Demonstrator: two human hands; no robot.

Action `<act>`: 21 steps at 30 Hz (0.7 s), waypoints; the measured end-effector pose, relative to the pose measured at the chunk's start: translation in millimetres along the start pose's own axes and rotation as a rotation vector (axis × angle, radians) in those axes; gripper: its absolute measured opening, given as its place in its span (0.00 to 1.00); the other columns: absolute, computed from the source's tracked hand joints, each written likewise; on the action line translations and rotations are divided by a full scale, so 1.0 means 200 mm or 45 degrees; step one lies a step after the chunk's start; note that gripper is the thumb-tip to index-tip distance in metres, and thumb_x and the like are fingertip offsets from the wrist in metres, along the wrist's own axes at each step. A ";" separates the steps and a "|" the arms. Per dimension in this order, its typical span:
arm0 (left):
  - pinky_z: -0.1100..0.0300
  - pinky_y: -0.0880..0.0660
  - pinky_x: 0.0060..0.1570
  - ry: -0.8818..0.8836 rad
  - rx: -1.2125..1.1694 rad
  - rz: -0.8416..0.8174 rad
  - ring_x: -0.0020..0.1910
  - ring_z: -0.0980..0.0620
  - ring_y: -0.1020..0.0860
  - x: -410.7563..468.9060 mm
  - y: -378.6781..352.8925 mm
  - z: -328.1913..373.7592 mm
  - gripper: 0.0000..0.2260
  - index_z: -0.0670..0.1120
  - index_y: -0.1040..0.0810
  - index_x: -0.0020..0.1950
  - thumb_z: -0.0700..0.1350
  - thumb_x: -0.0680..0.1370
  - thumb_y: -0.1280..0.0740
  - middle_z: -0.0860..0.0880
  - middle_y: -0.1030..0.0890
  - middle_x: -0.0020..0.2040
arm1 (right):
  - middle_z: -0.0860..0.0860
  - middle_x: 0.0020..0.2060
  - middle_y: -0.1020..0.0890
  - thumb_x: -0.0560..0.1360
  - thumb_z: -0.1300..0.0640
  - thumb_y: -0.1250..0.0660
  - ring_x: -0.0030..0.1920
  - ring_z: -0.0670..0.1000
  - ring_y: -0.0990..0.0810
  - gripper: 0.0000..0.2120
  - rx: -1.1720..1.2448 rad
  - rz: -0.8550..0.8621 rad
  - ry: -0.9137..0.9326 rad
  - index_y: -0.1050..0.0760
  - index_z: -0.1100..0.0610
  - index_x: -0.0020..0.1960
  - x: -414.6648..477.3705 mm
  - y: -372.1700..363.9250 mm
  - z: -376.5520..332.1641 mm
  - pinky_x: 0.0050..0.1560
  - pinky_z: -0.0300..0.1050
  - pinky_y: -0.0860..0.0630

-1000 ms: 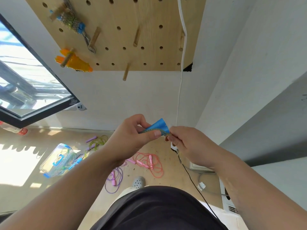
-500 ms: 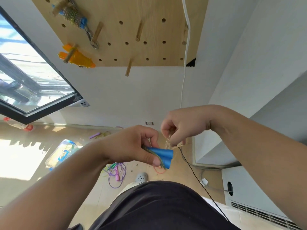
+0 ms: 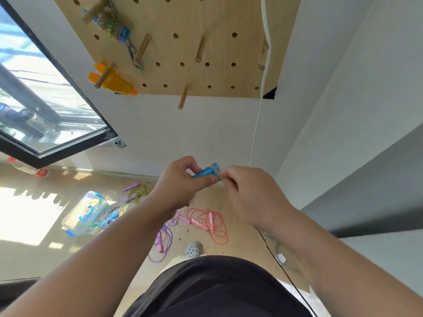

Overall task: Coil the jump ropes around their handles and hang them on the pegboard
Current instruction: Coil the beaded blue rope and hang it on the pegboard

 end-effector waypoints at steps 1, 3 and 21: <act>0.62 0.45 0.25 0.021 -0.099 0.006 0.22 0.52 0.41 0.01 0.00 -0.01 0.17 0.44 0.28 0.42 0.45 0.71 0.20 0.46 0.33 0.27 | 0.46 0.37 0.21 0.82 0.53 0.40 0.38 0.49 0.23 0.08 0.088 0.053 -0.022 0.21 0.51 0.52 -0.03 -0.01 0.02 0.42 0.50 0.25; 0.57 0.48 0.29 0.062 -0.248 -0.017 0.25 0.51 0.42 0.01 -0.03 -0.02 0.16 0.46 0.28 0.42 0.45 0.72 0.20 0.46 0.34 0.28 | 0.45 0.35 0.20 0.82 0.54 0.36 0.35 0.46 0.23 0.05 0.336 0.114 -0.119 0.21 0.48 0.51 -0.06 -0.02 0.08 0.38 0.42 0.25; 0.62 0.43 0.27 0.070 0.052 -0.754 0.26 0.51 0.37 -0.14 -0.12 0.05 0.15 0.43 0.24 0.42 0.45 0.68 0.19 0.37 0.25 0.33 | 0.49 0.35 0.20 0.82 0.54 0.34 0.38 0.46 0.22 0.08 0.487 -0.625 -0.100 0.19 0.52 0.46 0.03 -0.02 0.33 0.46 0.47 0.23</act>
Point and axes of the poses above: each hand's wrist, its own x-axis towards the middle knuckle, its own y-axis out of the back of the hand, z = x × y, the point moved 5 cm from there along x, towards the middle knuckle
